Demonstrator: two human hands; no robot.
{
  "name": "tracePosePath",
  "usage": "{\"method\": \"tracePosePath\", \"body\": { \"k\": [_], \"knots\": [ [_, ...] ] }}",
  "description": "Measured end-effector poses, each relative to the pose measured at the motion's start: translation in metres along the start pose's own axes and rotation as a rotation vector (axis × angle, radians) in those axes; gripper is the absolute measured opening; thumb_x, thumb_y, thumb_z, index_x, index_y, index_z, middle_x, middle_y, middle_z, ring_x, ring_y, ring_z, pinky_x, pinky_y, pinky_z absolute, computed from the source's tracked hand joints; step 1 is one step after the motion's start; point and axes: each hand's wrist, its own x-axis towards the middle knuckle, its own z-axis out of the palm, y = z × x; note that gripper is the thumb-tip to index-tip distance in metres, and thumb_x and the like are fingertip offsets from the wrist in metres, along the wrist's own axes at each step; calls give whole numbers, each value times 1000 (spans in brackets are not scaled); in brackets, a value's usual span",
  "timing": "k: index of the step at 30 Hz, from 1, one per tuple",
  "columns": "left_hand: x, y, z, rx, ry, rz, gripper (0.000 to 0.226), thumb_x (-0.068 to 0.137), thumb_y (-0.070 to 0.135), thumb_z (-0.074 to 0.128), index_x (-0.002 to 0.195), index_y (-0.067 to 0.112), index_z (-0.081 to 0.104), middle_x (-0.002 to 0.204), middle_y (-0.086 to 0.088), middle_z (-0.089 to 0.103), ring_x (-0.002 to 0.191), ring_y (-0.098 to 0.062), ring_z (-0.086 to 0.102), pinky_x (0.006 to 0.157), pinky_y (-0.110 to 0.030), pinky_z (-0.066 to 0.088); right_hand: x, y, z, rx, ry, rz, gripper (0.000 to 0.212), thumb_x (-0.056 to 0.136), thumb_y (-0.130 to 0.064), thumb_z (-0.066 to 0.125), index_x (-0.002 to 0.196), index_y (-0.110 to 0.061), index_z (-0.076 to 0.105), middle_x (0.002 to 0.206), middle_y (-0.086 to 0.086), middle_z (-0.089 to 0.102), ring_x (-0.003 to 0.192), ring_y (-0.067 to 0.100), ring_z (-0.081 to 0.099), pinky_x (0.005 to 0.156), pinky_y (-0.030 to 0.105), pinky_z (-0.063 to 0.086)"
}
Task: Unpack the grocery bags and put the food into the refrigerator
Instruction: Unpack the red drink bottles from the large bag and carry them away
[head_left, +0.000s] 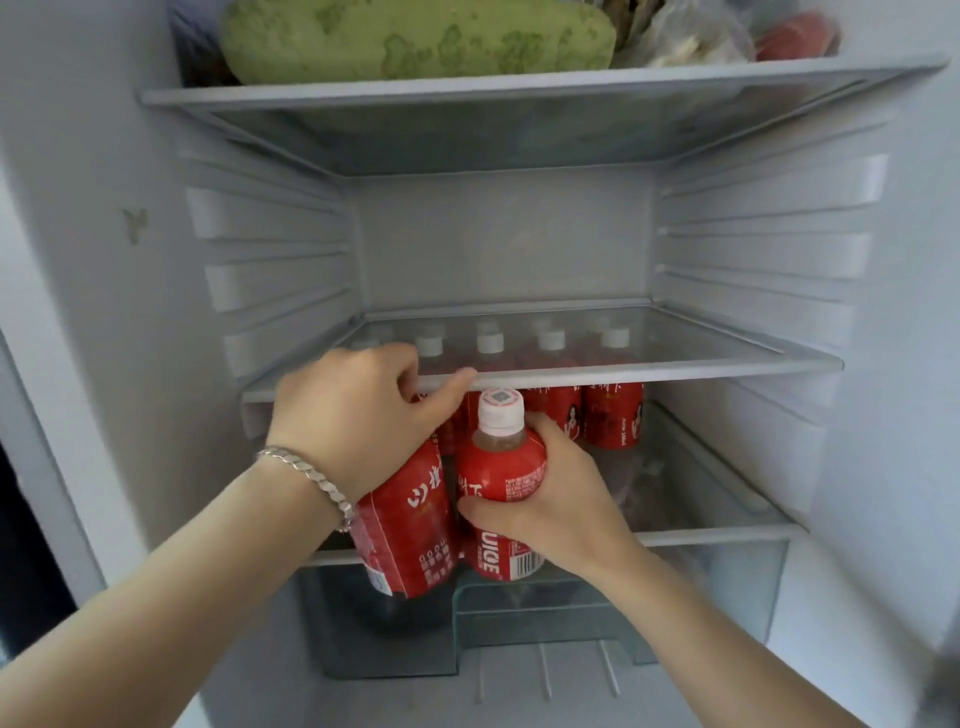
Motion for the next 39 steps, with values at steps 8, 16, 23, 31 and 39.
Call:
{"method": "tracePosePath", "body": {
  "k": [8, 16, 23, 31, 39],
  "knots": [
    [-17, -3, 30, 38, 290, 38, 40, 80, 40, 52, 51, 22, 31, 41, 11, 30, 33, -14, 27, 49, -9, 13, -4, -5, 3, -38, -51, 28, 61, 60, -29, 85, 96, -49, 41, 99, -22, 59, 91, -4, 60, 77, 13, 45],
    [-24, -5, 36, -321, 371, -221, 34, 81, 53, 53, 70, 21, 52, 56, 11, 55, 51, -14, 54, 53, -25, 44, -3, -6, 2, -56, -51, 39, 60, 59, -33, 85, 94, -49, 39, 100, -22, 56, 91, -4, 57, 79, 16, 44],
    [-45, -3, 48, -950, 241, -491, 34, 72, 29, 78, 93, 33, 51, 84, 20, 61, 73, 16, 58, 56, -6, 44, -4, -5, 5, -61, -26, 42, 62, 60, -35, 84, 96, -50, 36, 100, -25, 52, 92, -3, 54, 78, 15, 42],
    [-39, -19, 58, -945, -60, -514, 27, 85, 38, 63, 108, 35, 50, 89, 23, 57, 80, 5, 56, 64, -12, 41, -4, -6, 6, -73, -20, 59, 70, 62, -35, 84, 108, -45, 32, 98, -26, 48, 97, 2, 52, 87, 23, 44],
    [-15, -56, 99, 12, 85, -267, 57, 79, 31, 65, 111, -14, 52, 108, -32, 54, 94, -45, 59, 83, -43, 52, -6, -5, 8, -57, -6, 58, 60, 59, -36, 84, 95, -49, 38, 98, -26, 50, 90, -2, 54, 79, 16, 42]
  ]
}}
